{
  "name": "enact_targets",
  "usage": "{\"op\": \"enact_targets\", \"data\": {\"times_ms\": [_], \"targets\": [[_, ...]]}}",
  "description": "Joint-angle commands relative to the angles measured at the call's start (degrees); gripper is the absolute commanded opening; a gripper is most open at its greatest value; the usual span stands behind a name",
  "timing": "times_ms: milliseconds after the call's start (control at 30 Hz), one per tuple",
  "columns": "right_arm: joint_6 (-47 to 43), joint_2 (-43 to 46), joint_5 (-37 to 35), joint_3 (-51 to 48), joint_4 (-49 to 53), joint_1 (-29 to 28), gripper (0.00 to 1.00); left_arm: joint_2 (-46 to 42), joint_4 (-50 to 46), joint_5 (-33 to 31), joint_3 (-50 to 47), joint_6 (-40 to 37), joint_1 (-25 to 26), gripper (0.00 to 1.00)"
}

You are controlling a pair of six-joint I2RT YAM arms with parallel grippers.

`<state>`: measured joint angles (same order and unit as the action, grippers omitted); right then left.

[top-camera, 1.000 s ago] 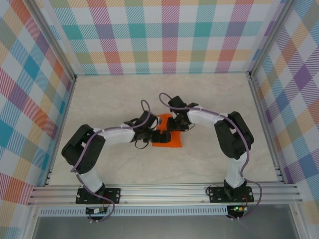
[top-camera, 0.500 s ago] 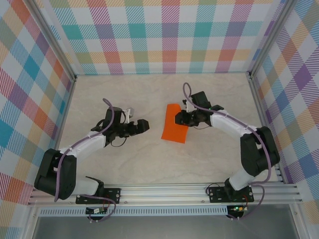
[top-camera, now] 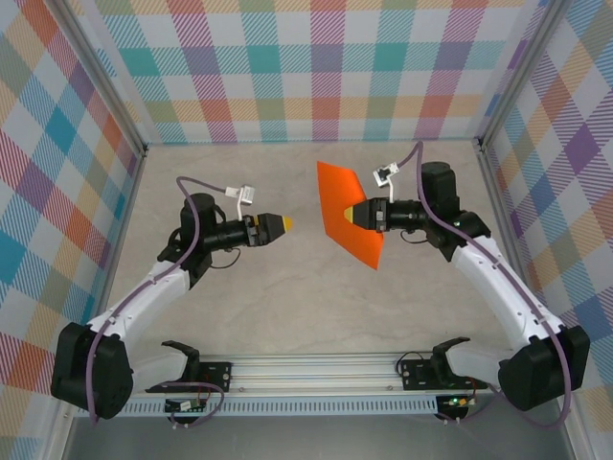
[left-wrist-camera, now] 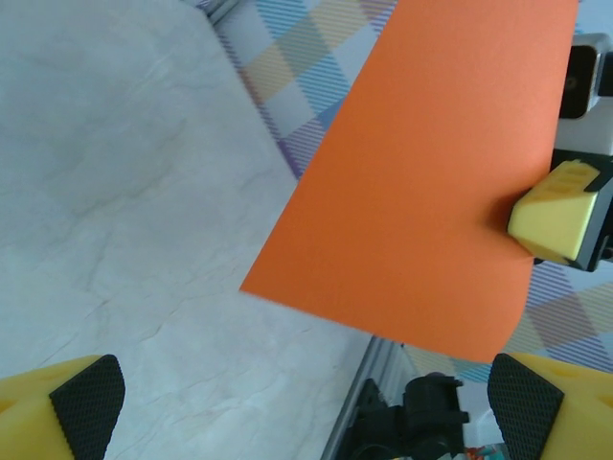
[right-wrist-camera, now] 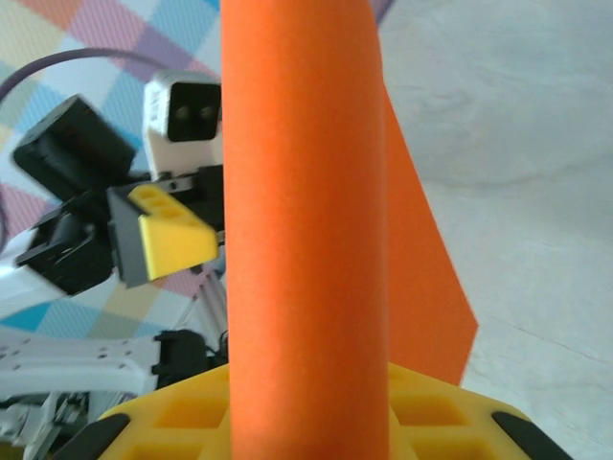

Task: Fold a paper plane with a square sheet of paper (fold left side to right side)
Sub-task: Pick up the square sheet of paper from the center of the table, then place a square sheet of paper at the center of the table.

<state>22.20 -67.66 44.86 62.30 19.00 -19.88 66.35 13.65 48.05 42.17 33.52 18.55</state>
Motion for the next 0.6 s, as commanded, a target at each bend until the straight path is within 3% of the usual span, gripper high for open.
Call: {"op": "enact_targets", "data": {"times_ms": [0, 567], "targets": [[-1.5, 1.0, 7.2, 2.5, 1.7, -0.2, 0.26, -1.5, 6.2, 4.4, 2.3, 2.9, -0.1, 1.0], [3.2, 1.7, 12.8, 4.8, -2.1, -6.2, 0.27, 0.2, 5.5, 7.3, 7.8, -1.2, 7.4, 1.0]]}}
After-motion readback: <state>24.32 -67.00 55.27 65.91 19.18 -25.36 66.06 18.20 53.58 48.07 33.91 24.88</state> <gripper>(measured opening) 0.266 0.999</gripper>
